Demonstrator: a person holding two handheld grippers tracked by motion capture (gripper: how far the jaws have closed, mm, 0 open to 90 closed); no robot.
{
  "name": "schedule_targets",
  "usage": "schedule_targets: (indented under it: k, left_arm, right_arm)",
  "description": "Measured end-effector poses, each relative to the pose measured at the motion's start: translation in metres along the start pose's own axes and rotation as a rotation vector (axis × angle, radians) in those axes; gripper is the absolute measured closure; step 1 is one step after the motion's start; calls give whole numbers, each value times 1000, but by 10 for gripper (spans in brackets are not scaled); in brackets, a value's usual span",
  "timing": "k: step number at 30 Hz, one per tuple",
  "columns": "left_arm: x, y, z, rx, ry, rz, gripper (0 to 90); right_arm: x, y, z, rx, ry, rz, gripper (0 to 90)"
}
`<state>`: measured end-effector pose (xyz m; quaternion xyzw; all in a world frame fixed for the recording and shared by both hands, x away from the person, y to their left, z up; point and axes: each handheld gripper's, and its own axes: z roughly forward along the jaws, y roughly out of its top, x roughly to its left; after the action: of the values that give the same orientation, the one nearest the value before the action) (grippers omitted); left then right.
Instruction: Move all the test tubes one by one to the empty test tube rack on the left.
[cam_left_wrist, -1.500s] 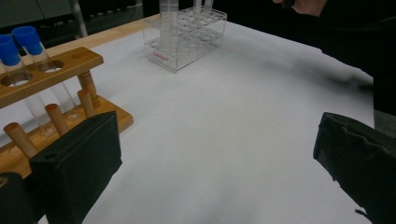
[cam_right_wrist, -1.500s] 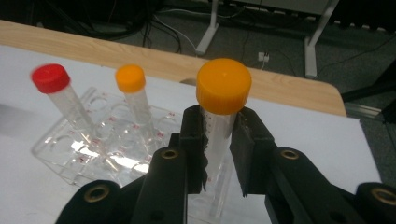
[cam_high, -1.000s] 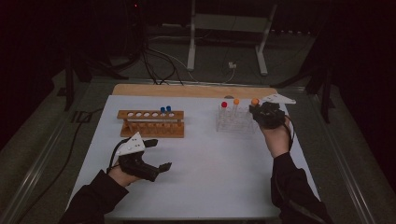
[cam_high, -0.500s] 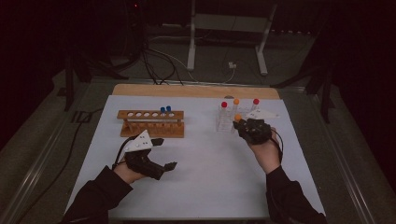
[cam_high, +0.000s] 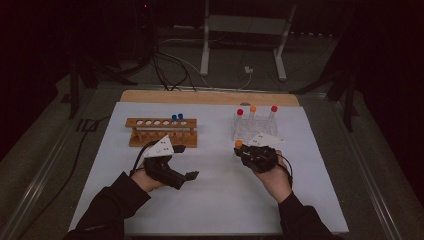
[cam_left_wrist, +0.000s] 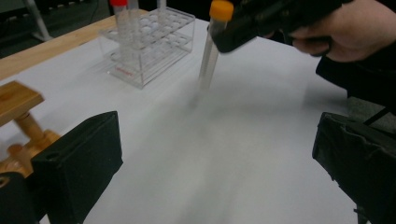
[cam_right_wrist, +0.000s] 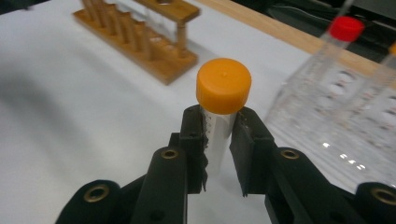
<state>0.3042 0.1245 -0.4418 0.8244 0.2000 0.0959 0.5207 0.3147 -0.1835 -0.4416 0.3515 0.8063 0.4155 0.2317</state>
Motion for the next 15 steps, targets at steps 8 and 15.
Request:
schedule_targets:
  k: [8,15]
  left_arm:
    - [-6,14,13,-1,-32,24,24]
    - [-10,28,22,-9,-50,38,29]
  right_arm:
    - [20,-5,0,5,54,-31,751]
    - [31,-7,1,10,89,-44,751]
